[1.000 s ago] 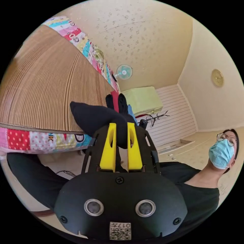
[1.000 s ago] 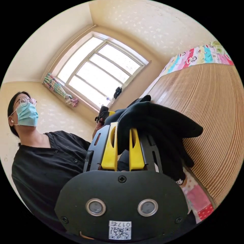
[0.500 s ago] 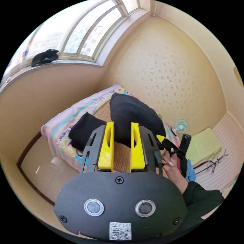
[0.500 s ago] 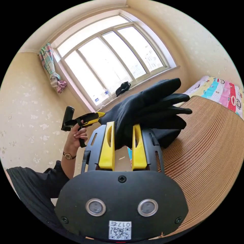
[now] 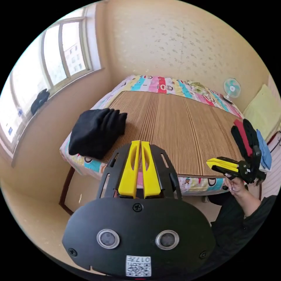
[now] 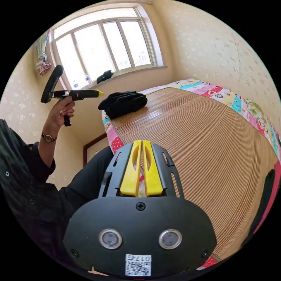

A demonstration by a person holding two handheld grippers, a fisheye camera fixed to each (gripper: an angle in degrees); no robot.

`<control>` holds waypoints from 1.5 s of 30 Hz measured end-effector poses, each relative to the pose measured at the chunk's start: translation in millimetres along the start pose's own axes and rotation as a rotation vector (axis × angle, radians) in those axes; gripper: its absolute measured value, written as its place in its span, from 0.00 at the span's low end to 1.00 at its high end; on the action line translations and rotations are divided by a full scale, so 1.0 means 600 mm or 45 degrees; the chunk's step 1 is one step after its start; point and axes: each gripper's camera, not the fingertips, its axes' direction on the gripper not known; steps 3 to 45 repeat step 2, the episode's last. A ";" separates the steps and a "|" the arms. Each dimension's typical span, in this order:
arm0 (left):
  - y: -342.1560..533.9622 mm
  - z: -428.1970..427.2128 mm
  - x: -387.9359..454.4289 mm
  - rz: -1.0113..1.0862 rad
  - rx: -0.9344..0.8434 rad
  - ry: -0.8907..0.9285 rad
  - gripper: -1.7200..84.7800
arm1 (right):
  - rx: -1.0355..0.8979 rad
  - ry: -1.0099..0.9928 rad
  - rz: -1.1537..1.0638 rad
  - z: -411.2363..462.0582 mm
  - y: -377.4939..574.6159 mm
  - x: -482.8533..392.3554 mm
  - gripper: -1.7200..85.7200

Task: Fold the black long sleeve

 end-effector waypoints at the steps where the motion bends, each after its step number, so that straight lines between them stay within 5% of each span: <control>1: -0.017 0.002 0.054 0.051 0.007 0.056 0.01 | 0.003 0.038 0.028 -0.018 0.009 0.008 0.04; 45: -0.025 0.004 0.079 0.075 0.004 0.077 0.01 | 0.014 0.103 0.107 -0.056 0.027 0.023 0.03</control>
